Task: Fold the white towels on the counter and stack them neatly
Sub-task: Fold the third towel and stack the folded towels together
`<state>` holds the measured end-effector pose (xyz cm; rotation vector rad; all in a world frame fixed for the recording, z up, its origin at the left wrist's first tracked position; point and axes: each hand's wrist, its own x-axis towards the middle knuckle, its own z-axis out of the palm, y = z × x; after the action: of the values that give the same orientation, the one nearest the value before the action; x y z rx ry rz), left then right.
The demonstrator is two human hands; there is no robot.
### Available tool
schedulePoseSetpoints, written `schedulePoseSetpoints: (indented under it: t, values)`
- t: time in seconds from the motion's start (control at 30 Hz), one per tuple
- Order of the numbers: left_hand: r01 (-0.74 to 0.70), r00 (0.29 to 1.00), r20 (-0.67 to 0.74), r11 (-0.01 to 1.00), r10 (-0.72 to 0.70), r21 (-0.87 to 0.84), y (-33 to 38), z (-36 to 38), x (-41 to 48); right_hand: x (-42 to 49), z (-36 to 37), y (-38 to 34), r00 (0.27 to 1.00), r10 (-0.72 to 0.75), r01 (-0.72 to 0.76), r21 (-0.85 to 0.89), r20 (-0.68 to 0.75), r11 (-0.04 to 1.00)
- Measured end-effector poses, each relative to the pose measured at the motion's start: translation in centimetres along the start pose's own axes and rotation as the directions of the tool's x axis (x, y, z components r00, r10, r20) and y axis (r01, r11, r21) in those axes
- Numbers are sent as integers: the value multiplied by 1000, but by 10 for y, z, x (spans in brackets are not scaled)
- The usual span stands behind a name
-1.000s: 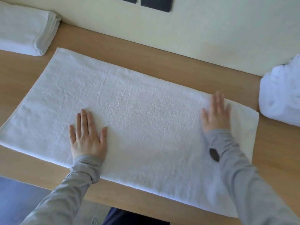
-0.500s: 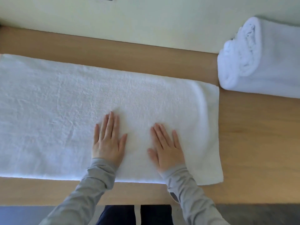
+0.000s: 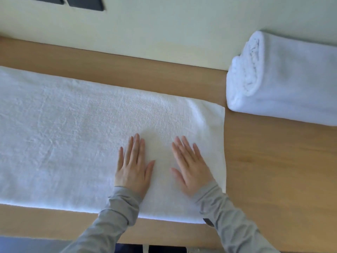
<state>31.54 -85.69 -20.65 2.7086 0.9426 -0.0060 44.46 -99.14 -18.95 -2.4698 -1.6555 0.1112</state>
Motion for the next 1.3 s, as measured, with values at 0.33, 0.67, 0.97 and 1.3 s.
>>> schedulePoseSetpoints:
  t: [0.33, 0.67, 0.97, 1.3]
  values:
    - [38, 999, -36, 997, -35, 74, 12, 23, 6, 79, 2, 130, 977, 17, 2, -89, 212, 996]
    - [45, 998, -40, 996, -42, 83, 12, 22, 6, 111, -21, 154, 940, 339, -339, -19, 33, 941]
    - [43, 998, -55, 995, -38, 89, 11, 24, 6, 124, -34, 146, 936, 322, -249, -380, 142, 891]
    - [50, 997, -59, 994, -45, 92, 14, 22, 6, 77, -27, 84, 974, 224, -223, -199, -17, 954]
